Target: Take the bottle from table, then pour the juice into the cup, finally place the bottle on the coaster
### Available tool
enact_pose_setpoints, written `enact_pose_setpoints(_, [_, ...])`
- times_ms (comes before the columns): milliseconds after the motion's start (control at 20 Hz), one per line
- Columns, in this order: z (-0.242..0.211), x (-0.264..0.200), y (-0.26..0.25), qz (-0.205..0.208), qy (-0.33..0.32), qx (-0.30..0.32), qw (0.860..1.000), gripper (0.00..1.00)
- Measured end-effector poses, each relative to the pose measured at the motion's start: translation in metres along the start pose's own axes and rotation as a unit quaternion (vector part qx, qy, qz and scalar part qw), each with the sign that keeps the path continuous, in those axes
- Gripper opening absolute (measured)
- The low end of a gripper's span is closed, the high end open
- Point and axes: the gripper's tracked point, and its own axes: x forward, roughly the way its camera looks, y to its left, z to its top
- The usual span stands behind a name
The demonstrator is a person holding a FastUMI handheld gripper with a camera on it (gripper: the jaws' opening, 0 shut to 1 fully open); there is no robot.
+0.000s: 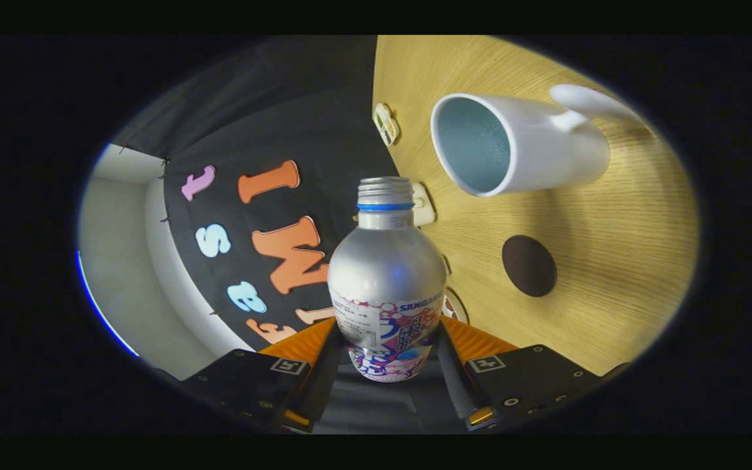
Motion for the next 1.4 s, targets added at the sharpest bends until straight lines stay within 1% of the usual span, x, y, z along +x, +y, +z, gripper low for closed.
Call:
enact_pose_setpoints(150, [0.003,-0.003,-0.001,0.0,-0.002,0.024,1.0,0.75])
enact_pose_setpoints(250, [0.006,-0.004,0.0,0.008,-0.005,0.045,0.999,0.74])
enact_pose_setpoints(450, [0.005,0.0,0.005,0.006,-0.004,0.048,0.999,0.74])
enact_pose_setpoints(1050, [0.011,-0.002,0.034,0.029,-0.003,0.076,0.997,0.74])
enact_pose_setpoints(1200, [0.01,-0.003,0.037,0.035,-0.001,0.078,0.996,0.74])
enact_pose_setpoints(1400, [0.012,-0.003,0.039,0.038,-0.004,0.097,0.995,0.74])
